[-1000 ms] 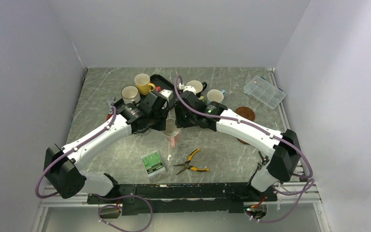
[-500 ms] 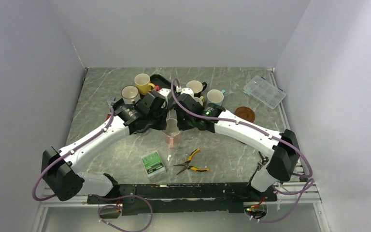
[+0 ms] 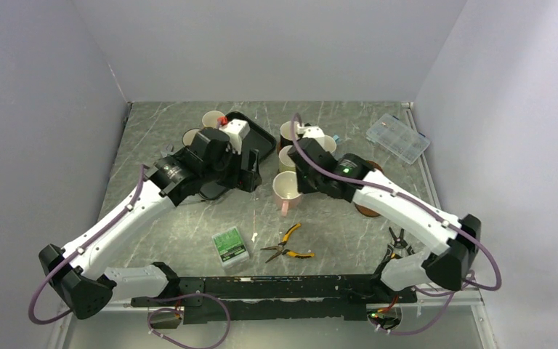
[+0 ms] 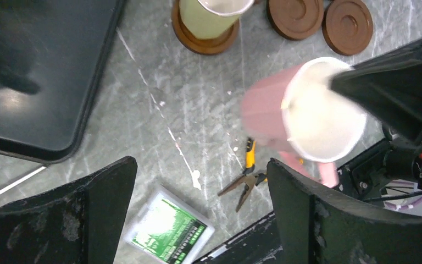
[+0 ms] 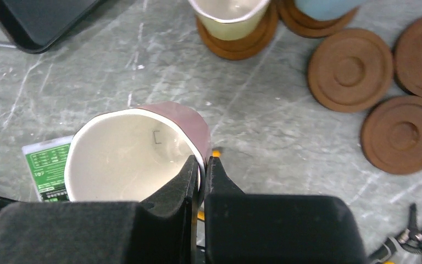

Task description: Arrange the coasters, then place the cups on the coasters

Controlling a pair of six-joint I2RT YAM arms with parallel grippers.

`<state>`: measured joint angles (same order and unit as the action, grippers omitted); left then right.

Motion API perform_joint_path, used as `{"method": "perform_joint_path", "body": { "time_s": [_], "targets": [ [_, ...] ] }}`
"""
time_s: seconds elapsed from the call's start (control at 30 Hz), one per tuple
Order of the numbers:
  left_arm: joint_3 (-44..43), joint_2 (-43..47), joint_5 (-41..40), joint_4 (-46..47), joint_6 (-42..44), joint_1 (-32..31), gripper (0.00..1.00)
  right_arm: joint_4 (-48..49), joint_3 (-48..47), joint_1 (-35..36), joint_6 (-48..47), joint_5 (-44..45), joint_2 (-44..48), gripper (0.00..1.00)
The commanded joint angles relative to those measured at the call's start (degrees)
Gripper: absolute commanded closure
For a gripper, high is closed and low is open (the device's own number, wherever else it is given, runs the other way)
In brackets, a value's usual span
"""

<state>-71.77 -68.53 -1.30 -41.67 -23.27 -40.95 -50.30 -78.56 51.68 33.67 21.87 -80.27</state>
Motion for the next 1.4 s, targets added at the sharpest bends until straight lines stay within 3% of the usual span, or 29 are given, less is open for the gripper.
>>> {"method": "perform_joint_path", "body": {
  "time_s": [0.0, 0.13, 0.3, 0.53, 0.93, 1.37],
  "targets": [
    [-4.6, -0.8, 4.0, -2.5, 5.5, 6.0, 0.07, -2.0, 2.2, -5.1, -1.3, 1.0, 7.5, 1.0],
    [-3.9, -0.1, 10.4, 0.6, 8.7, 16.1, 0.07, -0.8, 5.7, -13.7, -4.8, -3.0, 12.2, 1.0],
    [-4.0, -1.0, 13.0, 3.3, 12.0, 26.4, 0.07, 3.2, 9.0, -24.0, -10.7, -6.2, 14.6, 1.0],
    [1.0, 0.3, 12.4, 11.5, 12.9, 35.5, 0.07, 11.4, 11.9, -37.2, -18.4, -13.1, 11.8, 1.0],
    [9.5, 2.3, 6.5, 17.6, 14.5, 37.4, 0.07, 22.0, 16.8, -46.5, -23.8, -17.2, 7.1, 1.0],
    [11.3, 1.6, 7.5, 18.6, 14.9, 37.4, 0.08, 27.3, 18.4, -47.3, -24.8, -21.1, 2.7, 1.0]
  ]
}}
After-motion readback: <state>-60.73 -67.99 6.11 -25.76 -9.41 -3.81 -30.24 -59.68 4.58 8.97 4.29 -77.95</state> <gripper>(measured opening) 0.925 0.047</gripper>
